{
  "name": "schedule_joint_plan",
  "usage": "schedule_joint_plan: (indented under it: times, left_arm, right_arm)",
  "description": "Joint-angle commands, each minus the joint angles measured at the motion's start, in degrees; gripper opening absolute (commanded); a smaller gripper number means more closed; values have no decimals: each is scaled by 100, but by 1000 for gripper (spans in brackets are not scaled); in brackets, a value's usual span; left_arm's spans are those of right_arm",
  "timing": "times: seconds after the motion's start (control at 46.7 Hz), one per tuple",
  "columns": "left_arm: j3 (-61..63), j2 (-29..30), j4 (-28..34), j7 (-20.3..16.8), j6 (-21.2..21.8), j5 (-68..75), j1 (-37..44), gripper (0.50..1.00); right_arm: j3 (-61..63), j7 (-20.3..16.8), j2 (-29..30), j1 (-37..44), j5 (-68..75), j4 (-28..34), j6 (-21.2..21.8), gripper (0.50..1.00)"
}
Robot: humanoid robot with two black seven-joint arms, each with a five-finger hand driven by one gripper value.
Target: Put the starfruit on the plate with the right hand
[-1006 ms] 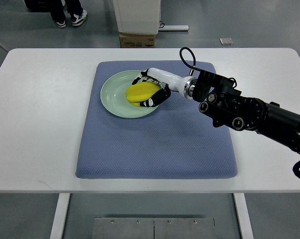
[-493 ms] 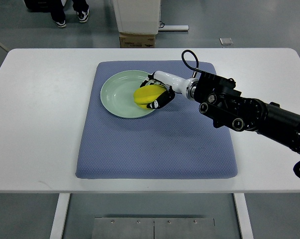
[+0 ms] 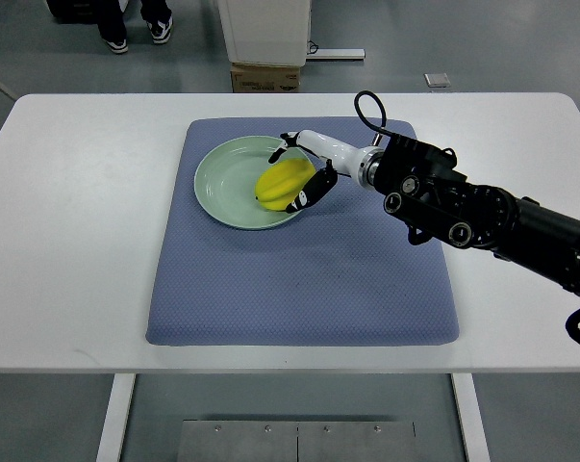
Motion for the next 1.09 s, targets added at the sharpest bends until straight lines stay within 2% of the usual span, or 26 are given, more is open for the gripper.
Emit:
schedule_joint_plan:
  times: [0.0,0.343,0.578,0.942,1.071]
  left_arm:
    - [5,0,-1,0,-4,-3,5,1000]
    - [5,0,-1,0,-4,-3,-4,1000]
    - [5,0,-1,0,5,5,-4,1000]
    - [-3,0,-1,0,-4,-3,-4,1000]
    - [5,0,-1,0,-4,-3,5,1000]
  right_arm:
    - [213,-1,0,5,1,-13,9,1000]
    - [750,8,0,-57,27,-4,26,1000]
    - [1101,8,-9,-83,545,-4,9,1000]
    - [2111,8,-580,-636,985,-48,-44,1000]
    - [2648,8,-659,-882,1161,-66,-298,1000]
